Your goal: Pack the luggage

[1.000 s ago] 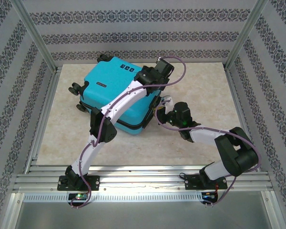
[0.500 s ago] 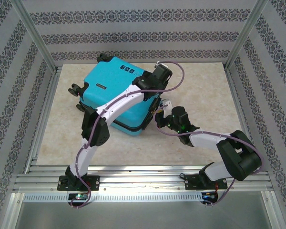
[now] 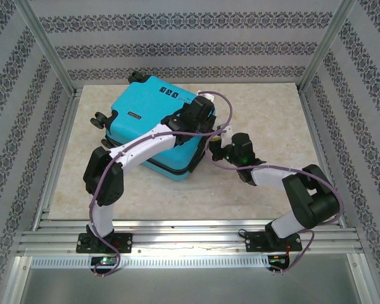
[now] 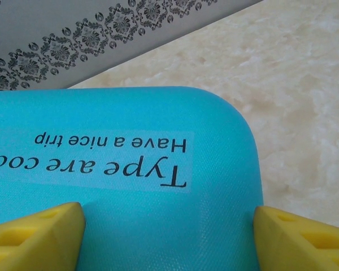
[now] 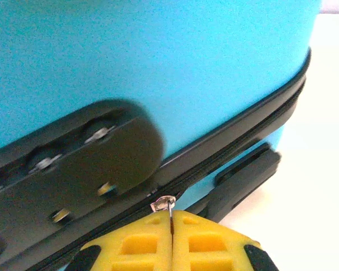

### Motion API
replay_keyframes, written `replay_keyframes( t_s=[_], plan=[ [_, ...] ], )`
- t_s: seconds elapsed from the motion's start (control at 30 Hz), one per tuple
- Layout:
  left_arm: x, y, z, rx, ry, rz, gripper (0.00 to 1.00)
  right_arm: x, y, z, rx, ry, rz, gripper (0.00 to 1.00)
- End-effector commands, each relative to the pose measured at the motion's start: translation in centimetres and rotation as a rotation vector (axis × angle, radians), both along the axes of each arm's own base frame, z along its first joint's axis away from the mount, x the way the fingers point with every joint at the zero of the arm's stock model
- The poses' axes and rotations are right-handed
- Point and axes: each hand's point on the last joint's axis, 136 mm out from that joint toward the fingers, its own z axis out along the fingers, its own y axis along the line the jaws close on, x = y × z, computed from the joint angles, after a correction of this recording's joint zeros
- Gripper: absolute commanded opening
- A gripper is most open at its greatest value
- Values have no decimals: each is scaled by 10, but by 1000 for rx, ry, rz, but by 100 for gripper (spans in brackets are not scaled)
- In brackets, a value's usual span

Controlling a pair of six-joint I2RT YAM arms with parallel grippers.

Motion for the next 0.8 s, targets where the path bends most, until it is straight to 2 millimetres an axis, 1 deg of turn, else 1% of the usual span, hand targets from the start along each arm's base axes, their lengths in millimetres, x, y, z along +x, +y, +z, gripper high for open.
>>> replay_keyframes(
  t_s=[0.0,0.13,0.2,0.27,0.4,0.47,0.57,0.67,0.77],
  plan=[
    [-47,52,-102,247,312,25,75,49,-45,37,-16,-140,-202,0],
    [-61,54,-115,211,337,8,72,67,-56,35,7,-123,-226,0],
    [-72,57,-122,186,349,-5,72,68,-54,35,24,-119,-214,0],
    [-83,63,-128,163,364,-7,70,64,-49,37,46,-113,-189,0],
    [-110,67,-136,136,379,-42,68,43,-36,35,57,-105,-142,0],
    [-124,69,-138,133,385,-64,67,28,-27,34,56,-98,-118,0],
    [-148,81,-143,121,406,-73,66,2,-17,31,43,-85,-92,0],
    [-170,104,-144,102,418,-30,66,-26,-6,29,50,-70,-67,0],
    [-187,137,-146,125,414,64,67,-51,2,28,73,-50,-55,0]
  ],
)
